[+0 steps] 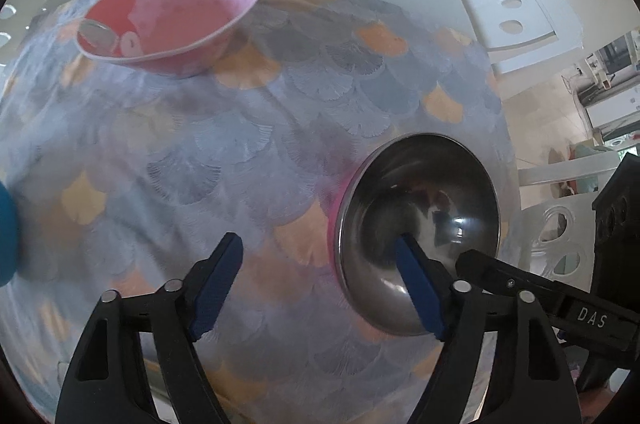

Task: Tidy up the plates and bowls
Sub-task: 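Move the left tool to the pink-outside steel bowl rim and grasp, then lift the steel bowl with the left tool toward the pink polka-dot bowl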

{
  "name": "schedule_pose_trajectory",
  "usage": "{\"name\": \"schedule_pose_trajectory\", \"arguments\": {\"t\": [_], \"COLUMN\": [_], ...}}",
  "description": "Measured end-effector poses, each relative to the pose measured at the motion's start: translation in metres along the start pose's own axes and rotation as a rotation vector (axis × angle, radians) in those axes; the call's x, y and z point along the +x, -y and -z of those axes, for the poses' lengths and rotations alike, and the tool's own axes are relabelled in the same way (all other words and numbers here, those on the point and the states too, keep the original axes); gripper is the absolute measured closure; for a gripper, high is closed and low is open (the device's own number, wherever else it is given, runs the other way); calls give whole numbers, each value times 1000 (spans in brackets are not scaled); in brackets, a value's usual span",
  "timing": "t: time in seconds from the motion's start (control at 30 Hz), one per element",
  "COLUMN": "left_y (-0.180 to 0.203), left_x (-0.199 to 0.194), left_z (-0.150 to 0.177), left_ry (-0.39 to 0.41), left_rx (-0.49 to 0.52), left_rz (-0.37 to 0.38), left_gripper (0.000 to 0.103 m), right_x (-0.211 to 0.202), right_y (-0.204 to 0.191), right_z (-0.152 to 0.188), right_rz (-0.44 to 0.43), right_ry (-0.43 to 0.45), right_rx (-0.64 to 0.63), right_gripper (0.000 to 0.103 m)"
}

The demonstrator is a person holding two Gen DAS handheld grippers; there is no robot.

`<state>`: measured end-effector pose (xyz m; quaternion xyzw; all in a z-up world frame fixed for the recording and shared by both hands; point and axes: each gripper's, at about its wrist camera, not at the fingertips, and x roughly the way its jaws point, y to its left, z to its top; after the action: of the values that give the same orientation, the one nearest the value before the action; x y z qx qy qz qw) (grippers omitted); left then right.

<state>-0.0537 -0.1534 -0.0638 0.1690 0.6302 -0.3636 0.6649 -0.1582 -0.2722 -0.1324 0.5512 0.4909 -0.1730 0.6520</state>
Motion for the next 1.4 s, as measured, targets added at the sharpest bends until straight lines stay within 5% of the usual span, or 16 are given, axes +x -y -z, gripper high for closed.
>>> {"name": "schedule_pose_trajectory", "arguments": {"t": [0.13,0.3,0.4,0.63,0.97,1.4], "left_y": [1,2,2,-1,-15,-57], "left_x": [10,21,27,25,11,-34], "left_z": [0,-1,1,2,4,-6], "left_ry": [-13,-44,-51,-29,-9,127], "left_rx": [11,19,24,0,-25,-145], "left_rz": [3,49,43,55,52,41], "left_gripper": [45,80,89,92,92,92], "right_x": [3,14,22,28,27,24], "right_y": [3,-2,-7,-19,-28,-82], "right_z": [-2,-3,-4,-3,-3,-10], "right_rz": [15,22,37,115,112,87], "right_ry": [11,-10,-21,-8,2,36], "right_rx": [-17,-41,-69,-146,-163,-295], "right_gripper": [39,54,59,84,85,85]}}
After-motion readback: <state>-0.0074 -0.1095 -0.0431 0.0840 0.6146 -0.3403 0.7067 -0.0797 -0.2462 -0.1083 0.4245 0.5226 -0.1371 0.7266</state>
